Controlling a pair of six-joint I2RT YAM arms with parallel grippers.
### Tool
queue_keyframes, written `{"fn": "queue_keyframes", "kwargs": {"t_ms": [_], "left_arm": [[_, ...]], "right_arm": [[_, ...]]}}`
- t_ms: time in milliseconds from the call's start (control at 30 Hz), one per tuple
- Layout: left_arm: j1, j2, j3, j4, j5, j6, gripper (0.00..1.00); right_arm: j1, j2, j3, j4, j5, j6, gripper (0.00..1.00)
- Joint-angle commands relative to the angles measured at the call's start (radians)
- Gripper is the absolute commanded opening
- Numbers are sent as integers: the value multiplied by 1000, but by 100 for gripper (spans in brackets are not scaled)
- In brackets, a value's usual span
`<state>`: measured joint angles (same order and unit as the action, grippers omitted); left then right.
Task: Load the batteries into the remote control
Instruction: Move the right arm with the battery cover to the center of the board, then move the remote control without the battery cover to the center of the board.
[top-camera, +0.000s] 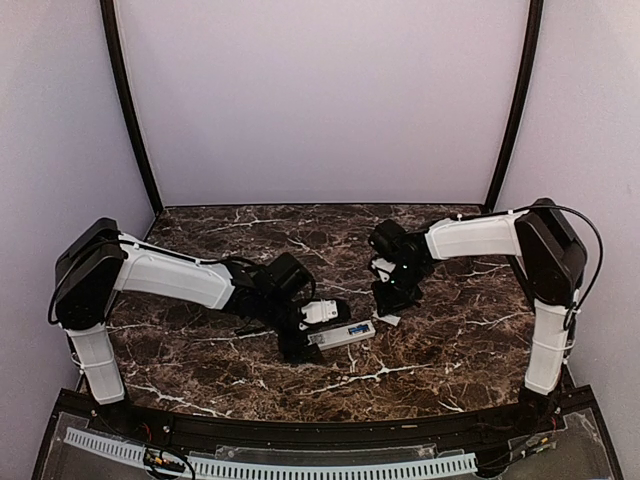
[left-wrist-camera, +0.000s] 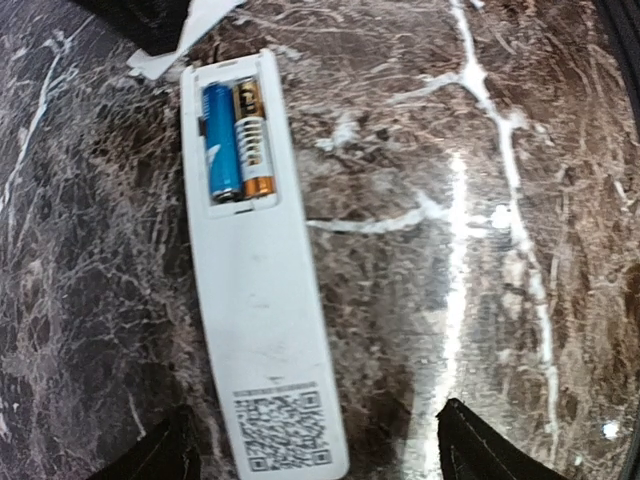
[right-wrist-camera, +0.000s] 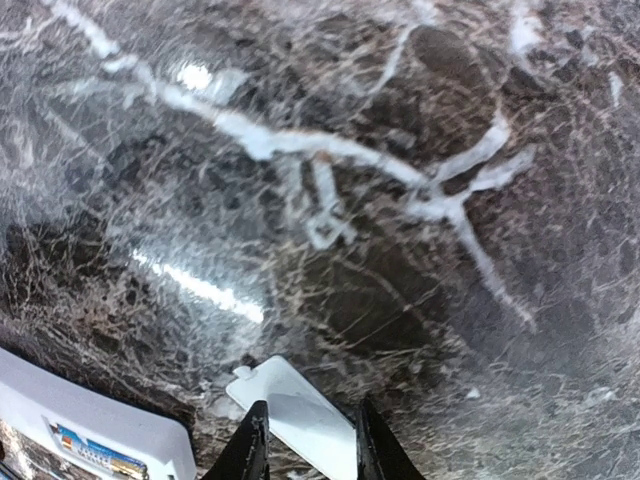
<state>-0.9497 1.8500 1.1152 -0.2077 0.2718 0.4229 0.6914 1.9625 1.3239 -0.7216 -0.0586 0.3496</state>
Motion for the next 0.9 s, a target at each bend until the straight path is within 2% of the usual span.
{"fn": "queue_keyframes", "kwargs": {"t_ms": [0,100,233,300,333,433,567,633,867], "left_arm": [[14,33,-2,67,-112,39,80],[13,54,-4,77,-108,43,76],[13,75,-7,49,-102,37,64],[13,85,-7,33,-122,42,54],[12,88,-6,28,-128,45,43],[13,88,14,-28,-146,44,23],[20,75,38,-108,-166,68,7],[41,67,44,-132,-201,65,2],[200,73,102,-231,-253,-31,2]], "right_arm": [[35,43,-76,-101,-56,27,28],[33,30,-38,-113,-27,24,29],[33,13,19,-150,20,19,30],[31,-8,28,-158,38,22,30],[30,-18,29,-157,48,26,31],[23,-47,22,-157,79,39,32],[14,-75,2,-153,68,51,33],[10,-89,-7,-151,63,60,33],[5,-154,-71,-95,44,151,31]]}}
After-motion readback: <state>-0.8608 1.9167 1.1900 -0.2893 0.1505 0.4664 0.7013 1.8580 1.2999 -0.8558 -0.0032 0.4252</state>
